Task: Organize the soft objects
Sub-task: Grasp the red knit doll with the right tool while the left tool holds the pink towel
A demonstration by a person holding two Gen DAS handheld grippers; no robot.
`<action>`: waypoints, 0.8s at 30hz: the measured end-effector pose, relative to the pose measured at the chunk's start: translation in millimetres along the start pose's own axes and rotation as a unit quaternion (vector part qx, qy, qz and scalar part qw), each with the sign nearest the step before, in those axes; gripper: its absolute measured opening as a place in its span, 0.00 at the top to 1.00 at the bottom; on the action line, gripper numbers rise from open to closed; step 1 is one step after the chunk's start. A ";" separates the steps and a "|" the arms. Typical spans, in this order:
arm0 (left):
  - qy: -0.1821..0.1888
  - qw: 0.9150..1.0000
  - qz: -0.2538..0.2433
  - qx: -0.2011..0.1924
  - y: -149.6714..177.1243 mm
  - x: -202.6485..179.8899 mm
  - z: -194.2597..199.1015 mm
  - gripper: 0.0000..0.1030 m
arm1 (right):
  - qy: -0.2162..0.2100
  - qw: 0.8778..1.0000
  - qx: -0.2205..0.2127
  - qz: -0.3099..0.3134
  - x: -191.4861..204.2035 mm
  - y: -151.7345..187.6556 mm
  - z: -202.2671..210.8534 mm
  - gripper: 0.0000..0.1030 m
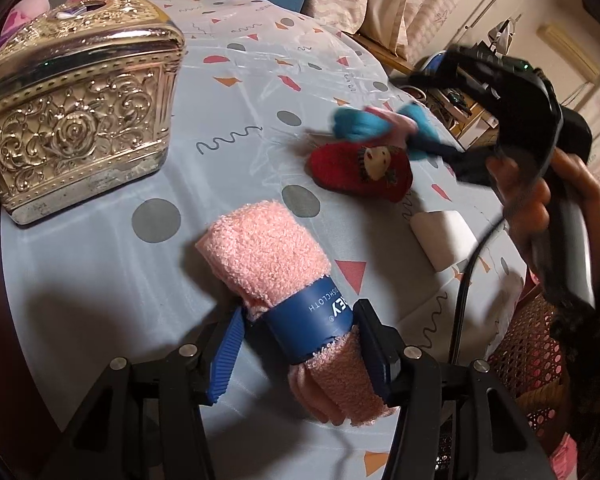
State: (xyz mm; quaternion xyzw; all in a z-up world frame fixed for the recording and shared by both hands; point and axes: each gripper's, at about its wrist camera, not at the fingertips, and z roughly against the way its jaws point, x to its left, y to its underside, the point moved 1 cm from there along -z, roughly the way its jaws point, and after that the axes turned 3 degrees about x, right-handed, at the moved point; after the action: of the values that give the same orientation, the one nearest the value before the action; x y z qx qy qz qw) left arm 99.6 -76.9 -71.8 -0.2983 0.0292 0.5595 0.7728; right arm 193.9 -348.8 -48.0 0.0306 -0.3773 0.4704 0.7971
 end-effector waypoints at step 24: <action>0.000 1.000 0.006 -0.004 1.0 1.5 0.7 0.45 | 0.036 0.974 0.163 0.152 42.7 39.5 -49.7 0.25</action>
State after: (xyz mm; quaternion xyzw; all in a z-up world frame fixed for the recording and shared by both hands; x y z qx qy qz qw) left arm 99.1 -75.1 -72.3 -0.3008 0.0286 0.5645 0.7682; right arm 203.4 -275.7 -68.6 0.0859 -0.2672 0.6419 0.7136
